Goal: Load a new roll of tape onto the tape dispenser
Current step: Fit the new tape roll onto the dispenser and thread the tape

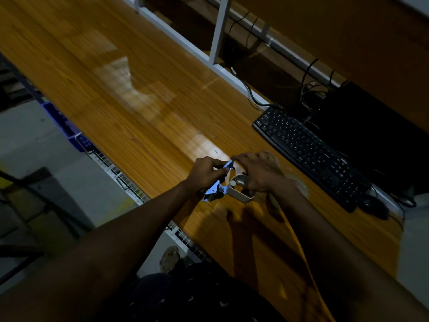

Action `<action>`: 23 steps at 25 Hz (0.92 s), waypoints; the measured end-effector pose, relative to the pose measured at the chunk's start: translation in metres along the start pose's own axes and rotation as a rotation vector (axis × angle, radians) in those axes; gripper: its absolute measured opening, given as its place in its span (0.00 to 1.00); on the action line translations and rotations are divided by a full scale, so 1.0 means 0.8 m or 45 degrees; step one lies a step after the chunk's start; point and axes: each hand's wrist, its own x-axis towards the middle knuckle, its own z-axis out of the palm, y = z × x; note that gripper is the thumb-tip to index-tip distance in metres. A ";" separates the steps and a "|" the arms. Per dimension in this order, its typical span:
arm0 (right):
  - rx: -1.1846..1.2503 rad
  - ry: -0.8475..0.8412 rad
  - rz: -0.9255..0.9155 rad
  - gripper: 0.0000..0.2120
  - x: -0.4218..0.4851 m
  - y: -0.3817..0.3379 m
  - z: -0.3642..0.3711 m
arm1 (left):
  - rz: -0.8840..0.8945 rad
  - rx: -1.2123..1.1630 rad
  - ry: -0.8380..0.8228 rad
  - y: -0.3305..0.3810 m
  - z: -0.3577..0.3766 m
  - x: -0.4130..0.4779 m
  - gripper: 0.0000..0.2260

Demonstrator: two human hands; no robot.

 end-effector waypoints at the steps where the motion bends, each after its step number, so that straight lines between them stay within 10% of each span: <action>1: -0.015 0.018 -0.016 0.33 -0.002 -0.003 0.002 | 0.036 0.046 -0.002 0.004 -0.003 0.001 0.09; 18: 0.432 0.547 0.500 0.21 -0.034 -0.011 0.014 | 0.309 0.570 -0.037 -0.003 -0.017 0.012 0.19; 23: 0.367 0.385 0.616 0.18 -0.022 0.012 0.018 | 0.300 0.622 0.042 0.002 -0.013 0.003 0.19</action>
